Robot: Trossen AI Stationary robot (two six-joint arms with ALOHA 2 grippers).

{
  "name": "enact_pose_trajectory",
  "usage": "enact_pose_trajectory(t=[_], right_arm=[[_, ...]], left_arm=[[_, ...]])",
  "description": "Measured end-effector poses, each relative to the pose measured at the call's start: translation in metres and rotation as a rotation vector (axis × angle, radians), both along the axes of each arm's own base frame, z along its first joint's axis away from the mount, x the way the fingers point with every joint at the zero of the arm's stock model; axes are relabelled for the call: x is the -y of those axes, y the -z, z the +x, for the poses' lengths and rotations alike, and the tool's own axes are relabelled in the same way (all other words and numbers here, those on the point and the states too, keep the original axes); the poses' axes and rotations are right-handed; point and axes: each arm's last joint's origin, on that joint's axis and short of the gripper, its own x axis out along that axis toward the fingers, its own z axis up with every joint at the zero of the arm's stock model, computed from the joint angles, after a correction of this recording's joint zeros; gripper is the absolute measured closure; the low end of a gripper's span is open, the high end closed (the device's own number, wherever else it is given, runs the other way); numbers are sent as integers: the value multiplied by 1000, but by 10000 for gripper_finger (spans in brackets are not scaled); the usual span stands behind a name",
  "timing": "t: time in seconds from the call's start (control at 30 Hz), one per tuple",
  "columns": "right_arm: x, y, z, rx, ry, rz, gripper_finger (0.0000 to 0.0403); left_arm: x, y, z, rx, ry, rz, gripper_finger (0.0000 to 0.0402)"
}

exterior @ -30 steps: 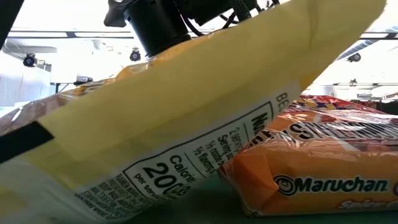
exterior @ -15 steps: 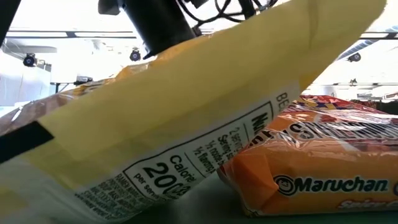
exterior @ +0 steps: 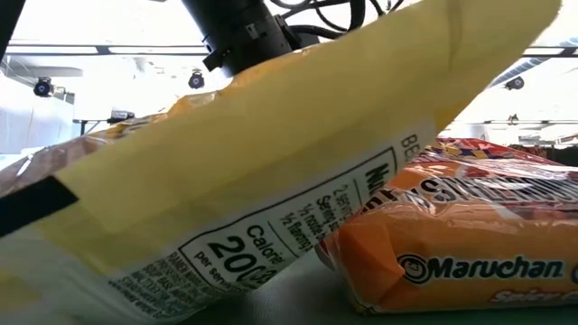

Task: Sort Maruchan noodles
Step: Put the blue noodle pack into the blue bin

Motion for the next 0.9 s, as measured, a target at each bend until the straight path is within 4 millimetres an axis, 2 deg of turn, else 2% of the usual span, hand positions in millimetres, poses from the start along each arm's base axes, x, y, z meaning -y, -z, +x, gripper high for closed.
enact_pose_trajectory(t=[0.27, 0.6, 0.73, 0.9], right_arm=[[12, -35, -16, 75, 19, -30, 375], [45, -79, -41, 238, 111, -134, 376], [66, -91, -51, 284, 201, -241, 376], [96, -98, -52, 297, 237, -491, 376]], left_arm=[[-3, -7, -5, -16, -32, 43, 325], [-4, -8, -6, -9, -41, 63, 325], [-5, -8, -5, -6, -45, 68, 325], [-9, -9, -3, 3, -58, 89, 325]])
